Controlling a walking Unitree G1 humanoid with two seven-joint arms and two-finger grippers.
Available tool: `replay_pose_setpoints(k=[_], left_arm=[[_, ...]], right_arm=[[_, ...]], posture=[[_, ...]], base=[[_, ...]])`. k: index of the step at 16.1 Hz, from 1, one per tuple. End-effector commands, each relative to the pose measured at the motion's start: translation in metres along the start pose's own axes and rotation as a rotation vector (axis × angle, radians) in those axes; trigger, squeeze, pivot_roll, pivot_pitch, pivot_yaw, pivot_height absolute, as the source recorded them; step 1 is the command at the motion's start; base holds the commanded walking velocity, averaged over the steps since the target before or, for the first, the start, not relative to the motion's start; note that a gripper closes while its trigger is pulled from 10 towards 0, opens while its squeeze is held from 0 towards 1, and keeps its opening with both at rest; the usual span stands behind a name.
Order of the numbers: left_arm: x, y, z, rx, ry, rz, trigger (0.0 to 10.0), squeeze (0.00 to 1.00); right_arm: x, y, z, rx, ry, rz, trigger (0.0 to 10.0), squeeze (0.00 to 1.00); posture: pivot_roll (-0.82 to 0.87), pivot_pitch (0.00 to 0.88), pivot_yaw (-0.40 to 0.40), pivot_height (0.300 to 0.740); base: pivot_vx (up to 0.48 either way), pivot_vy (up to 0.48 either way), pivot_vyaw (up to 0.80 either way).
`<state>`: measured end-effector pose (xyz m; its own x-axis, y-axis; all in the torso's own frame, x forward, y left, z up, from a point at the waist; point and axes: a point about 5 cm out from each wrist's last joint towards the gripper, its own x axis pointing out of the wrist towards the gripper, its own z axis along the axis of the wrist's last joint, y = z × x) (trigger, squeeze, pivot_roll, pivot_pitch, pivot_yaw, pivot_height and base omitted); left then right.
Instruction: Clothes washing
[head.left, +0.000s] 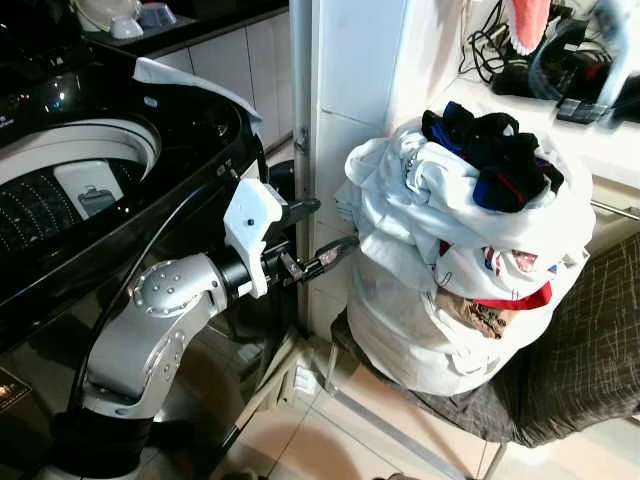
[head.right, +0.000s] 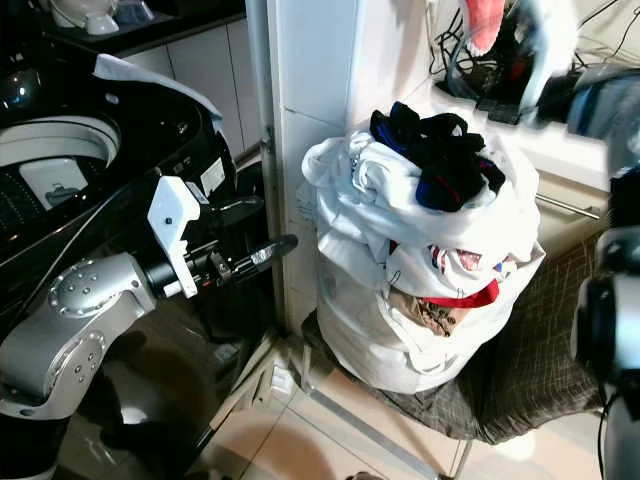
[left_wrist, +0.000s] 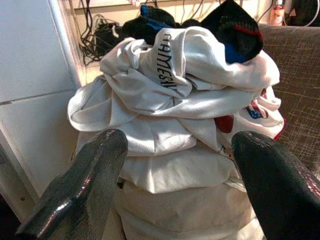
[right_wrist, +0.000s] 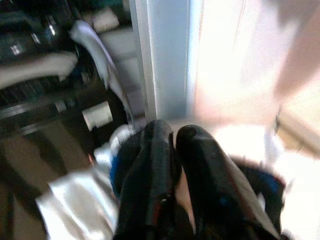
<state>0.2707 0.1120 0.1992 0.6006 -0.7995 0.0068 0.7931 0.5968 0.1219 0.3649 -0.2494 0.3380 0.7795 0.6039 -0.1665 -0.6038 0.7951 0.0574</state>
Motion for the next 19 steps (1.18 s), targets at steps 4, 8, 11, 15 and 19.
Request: replay_pose_setpoints(k=[4,8,11,15,19], left_arm=[[0.002,0.005,0.008,0.019,-0.028,0.022,10.0,0.0],[0.0,0.015,0.005,0.039,-0.013,0.132,10.0,0.0],[0.005,0.017,0.003,0.038,-0.005,0.143,10.0,0.0],[0.007,0.014,0.002,0.029,-0.005,0.128,10.0,0.0],[0.009,0.009,0.001,0.025,-0.009,0.102,10.0,0.0]], right_arm=[[-0.008,0.0,0.014,0.016,-0.099,0.01,0.0,0.0],[-0.014,0.008,0.017,-0.175,0.023,-0.114,10.0,1.0],[-0.011,0.009,0.023,-0.19,0.093,-0.193,10.0,1.0],[-0.009,0.01,0.022,-0.073,0.199,-0.229,10.0,1.0],[-0.008,0.014,0.019,-0.041,0.262,-0.208,10.0,1.0]], posture=[[-0.05,0.0,0.011,0.74],[-0.05,0.0,-0.002,0.74],[-0.07,0.0,0.006,0.74],[-0.08,0.0,0.007,0.74],[-0.09,0.0,-0.002,0.74]], base=[[0.0,0.0,0.0],[0.0,0.0,0.0],[0.0,0.0,0.0],[0.0,0.0,0.0],[0.0,0.0,0.0]])
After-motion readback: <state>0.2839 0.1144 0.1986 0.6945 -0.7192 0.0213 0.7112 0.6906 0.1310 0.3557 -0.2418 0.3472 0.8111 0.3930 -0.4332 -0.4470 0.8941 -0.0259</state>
